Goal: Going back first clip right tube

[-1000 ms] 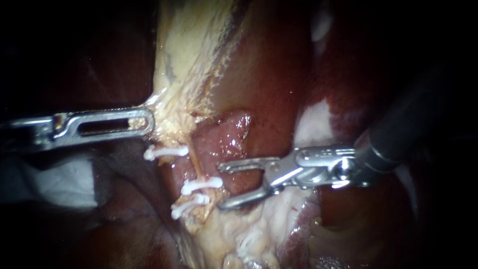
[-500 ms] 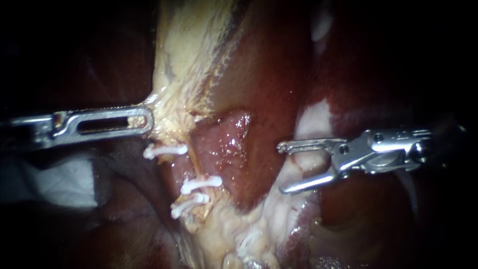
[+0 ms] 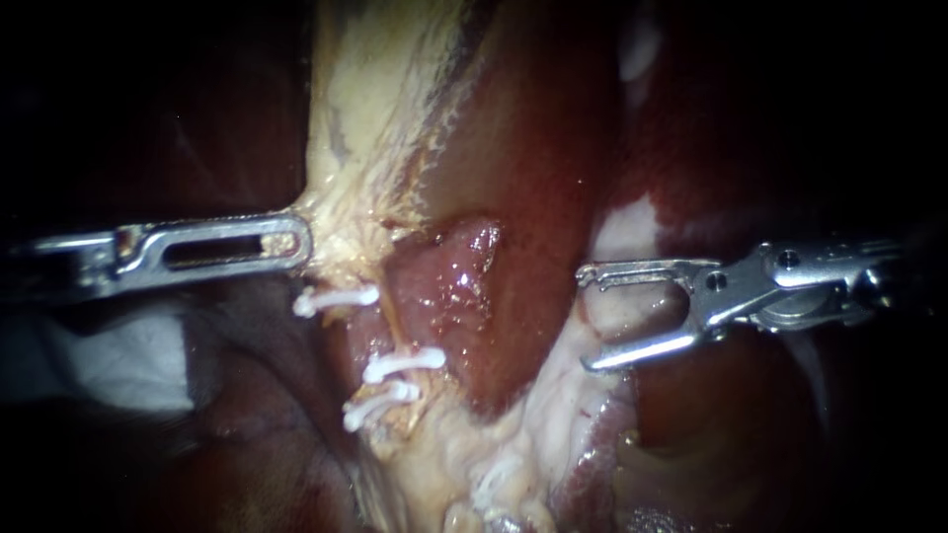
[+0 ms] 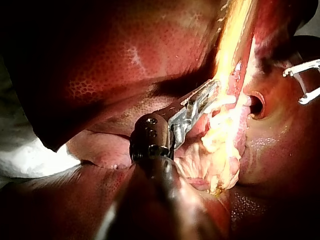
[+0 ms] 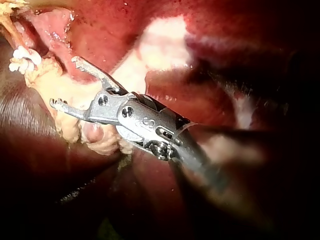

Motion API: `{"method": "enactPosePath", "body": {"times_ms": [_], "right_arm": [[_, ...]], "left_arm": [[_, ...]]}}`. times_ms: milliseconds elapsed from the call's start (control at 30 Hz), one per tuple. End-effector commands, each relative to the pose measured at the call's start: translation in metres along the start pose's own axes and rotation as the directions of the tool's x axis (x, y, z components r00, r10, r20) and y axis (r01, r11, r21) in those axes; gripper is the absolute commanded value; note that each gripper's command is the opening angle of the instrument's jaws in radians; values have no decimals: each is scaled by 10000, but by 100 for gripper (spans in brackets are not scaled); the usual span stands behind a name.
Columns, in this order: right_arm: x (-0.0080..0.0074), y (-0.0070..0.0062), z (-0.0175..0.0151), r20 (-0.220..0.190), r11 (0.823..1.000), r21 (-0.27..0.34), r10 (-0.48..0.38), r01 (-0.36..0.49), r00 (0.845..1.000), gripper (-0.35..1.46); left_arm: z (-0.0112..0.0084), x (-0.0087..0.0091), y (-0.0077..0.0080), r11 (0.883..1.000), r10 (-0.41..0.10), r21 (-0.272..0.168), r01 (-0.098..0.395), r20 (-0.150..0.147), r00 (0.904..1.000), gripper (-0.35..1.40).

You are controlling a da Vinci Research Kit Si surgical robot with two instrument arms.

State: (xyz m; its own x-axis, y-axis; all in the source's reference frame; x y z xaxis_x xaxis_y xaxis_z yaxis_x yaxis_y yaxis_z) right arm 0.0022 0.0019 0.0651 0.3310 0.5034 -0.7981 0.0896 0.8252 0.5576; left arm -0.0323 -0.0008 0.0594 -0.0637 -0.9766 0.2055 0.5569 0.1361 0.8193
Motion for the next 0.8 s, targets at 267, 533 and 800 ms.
{"method": "enactPosePath", "body": {"times_ms": [267, 533, 800], "right_arm": [[0, -1, 0, 2, 10000, 4, -60, 60, 10000, 60], [0, -1, -1, 2, 10000, 5, -61, 61, 10000, 60], [0, -2, -1, 5, 9999, 6, -121, 121, 9999, 60]], "left_arm": [[44, 23, 9, 9998, 177, -17, -178, -446, 9988, -35], [71, 22, 7, 9998, 175, 14, -174, -533, 9984, -35], [93, 28, 9, 9997, 230, 38, -228, -644, 9977, -35]]}}
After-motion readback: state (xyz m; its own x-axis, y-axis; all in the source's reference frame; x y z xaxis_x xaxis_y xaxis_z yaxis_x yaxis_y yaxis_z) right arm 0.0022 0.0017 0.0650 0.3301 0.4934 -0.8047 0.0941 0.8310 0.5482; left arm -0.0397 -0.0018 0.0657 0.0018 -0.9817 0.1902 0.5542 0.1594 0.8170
